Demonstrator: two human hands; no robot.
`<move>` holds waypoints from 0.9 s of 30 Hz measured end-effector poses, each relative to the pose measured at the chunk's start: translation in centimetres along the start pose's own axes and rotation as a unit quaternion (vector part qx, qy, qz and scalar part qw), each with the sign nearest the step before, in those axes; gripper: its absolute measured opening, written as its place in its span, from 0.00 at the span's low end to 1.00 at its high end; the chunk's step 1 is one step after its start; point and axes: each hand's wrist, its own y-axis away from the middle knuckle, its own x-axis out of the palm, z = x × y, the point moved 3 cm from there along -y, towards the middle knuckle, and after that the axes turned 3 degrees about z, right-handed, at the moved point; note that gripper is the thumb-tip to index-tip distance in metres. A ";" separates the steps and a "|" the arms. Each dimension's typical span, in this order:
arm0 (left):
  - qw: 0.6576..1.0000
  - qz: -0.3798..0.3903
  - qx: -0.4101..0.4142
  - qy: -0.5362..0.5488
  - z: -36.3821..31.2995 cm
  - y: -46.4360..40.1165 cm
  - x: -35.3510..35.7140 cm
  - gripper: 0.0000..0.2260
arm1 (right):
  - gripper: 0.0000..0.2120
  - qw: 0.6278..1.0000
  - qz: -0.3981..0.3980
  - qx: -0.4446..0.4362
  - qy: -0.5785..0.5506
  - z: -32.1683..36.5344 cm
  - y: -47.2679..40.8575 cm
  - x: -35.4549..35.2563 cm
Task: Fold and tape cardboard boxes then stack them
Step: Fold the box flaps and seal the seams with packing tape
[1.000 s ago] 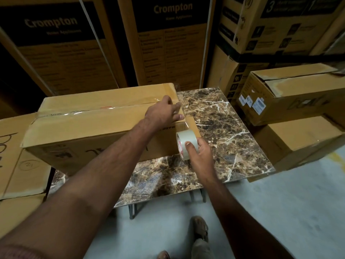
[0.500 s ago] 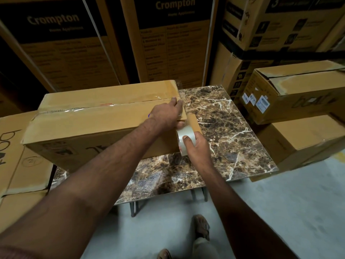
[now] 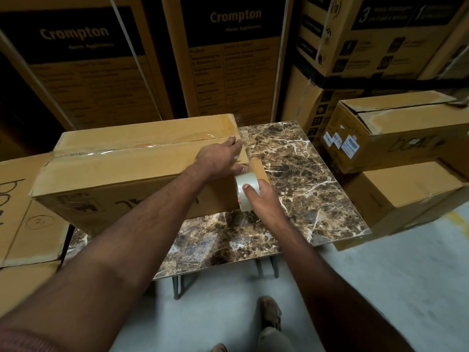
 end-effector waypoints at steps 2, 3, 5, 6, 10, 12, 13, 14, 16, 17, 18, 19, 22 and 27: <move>1.000 0.004 0.003 -0.005 0.0 0.0 0.0 0.37 | 0.14 1.000 0.006 0.001 0.007 -0.2 0.2 0.1; 1.000 0.010 0.002 0.006 0.1 0.0 0.0 0.36 | 0.18 1.000 0.000 0.005 0.012 -0.3 0.3 0.3; 0.994 0.017 0.004 0.111 0.4 0.3 -0.5 0.30 | 0.23 0.998 -0.059 -0.010 0.009 -0.3 1.0 0.1; 0.978 0.008 0.006 0.206 0.7 0.6 -0.8 0.27 | 0.23 0.993 -0.111 -0.034 0.010 0.0 1.4 -0.3; 0.844 -0.075 0.001 0.531 1.2 2.0 -3.6 0.21 | 0.13 0.962 -0.205 -0.177 0.043 2.4 2.0 -1.8; 0.758 -0.048 0.001 0.650 0.4 2.2 -4.5 0.25 | 0.11 0.975 -0.127 -0.181 -0.006 3.7 1.6 -1.3; 0.709 -0.020 0.012 0.705 -0.2 2.4 -4.7 0.27 | 0.11 0.983 -0.077 -0.152 -0.067 4.2 1.4 -0.9; 0.670 0.003 0.023 0.742 -0.8 2.5 -4.7 0.29 | 0.11 0.983 -0.028 -0.112 -0.142 4.5 1.3 -0.6; 0.647 0.016 0.033 0.761 -1.7 2.8 -4.6 0.32 | 0.10 0.951 0.078 -0.042 -0.297 5.1 1.3 -0.3; 0.651 0.009 0.032 0.759 -2.1 2.9 -4.6 0.33 | 0.10 0.926 0.128 -0.016 -0.356 5.3 1.4 -0.3; 0.657 -0.002 0.026 0.753 -2.1 2.8 -4.4 0.34 | 0.10 0.902 0.168 0.005 -0.397 5.4 1.5 -0.3; 0.656 -0.008 0.023 0.754 -2.3 2.8 -4.3 0.33 | 0.11 0.886 0.195 0.020 -0.420 5.4 1.5 -0.2; 0.638 -0.007 0.037 0.769 -2.3 3.1 -4.0 0.31 | 0.14 0.866 0.221 0.041 -0.446 5.4 2.0 -0.1; 0.682 -0.007 0.072 0.728 -3.5 3.9 -4.6 0.32 | 0.14 0.864 0.259 0.049 -0.430 5.9 2.7 -1.9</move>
